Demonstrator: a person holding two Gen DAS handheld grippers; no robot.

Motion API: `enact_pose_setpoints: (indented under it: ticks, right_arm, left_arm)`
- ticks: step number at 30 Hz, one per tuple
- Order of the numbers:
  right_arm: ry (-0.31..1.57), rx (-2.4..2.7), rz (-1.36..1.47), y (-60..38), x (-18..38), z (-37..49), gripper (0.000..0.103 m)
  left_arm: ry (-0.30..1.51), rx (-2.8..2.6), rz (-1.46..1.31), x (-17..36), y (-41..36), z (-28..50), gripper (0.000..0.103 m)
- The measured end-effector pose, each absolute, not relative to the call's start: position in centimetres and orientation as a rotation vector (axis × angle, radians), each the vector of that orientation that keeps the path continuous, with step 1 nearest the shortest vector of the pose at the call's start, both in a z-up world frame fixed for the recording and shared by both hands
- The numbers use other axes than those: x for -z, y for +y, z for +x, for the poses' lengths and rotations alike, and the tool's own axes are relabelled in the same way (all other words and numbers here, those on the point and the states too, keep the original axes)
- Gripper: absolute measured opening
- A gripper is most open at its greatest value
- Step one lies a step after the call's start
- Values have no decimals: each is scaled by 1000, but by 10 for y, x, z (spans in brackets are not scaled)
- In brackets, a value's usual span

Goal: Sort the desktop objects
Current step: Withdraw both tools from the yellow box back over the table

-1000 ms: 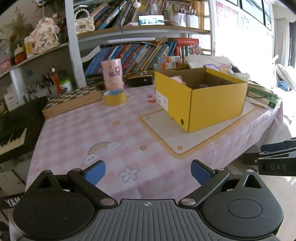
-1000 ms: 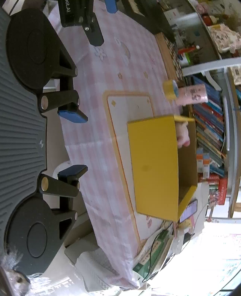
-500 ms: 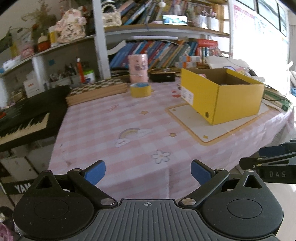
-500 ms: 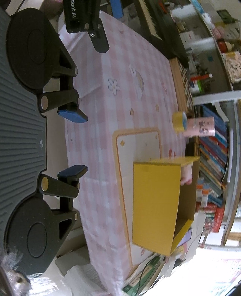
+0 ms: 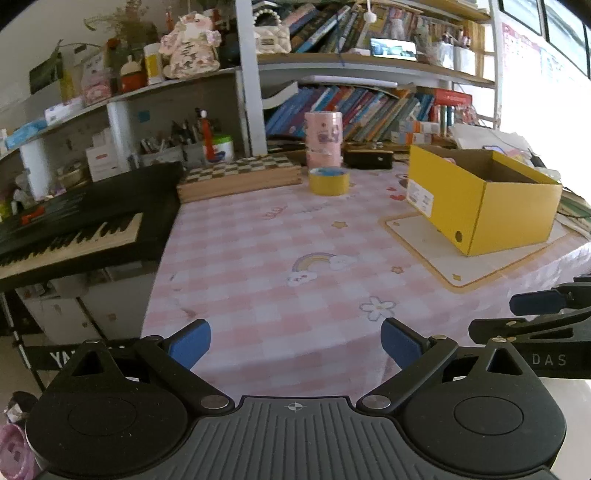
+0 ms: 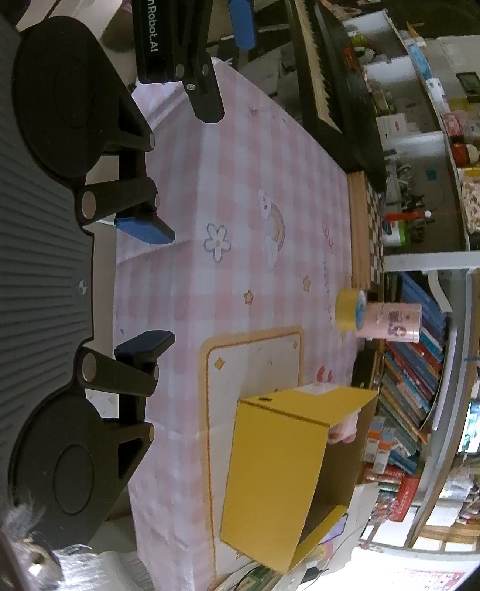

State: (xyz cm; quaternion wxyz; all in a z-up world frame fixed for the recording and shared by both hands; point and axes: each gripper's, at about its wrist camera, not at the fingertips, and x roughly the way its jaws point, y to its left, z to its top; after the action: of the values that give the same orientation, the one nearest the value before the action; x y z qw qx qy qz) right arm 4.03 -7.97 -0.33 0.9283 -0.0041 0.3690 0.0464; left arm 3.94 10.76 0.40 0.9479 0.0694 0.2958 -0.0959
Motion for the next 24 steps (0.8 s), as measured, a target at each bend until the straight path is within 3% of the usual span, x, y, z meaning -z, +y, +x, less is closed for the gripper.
enact_pose_setpoints:
  ticks: [24]
  right_arm:
    - [715,-149,-14,-54,-6,83,53]
  left_arm:
    - [525,163,137,-15,128,67,100]
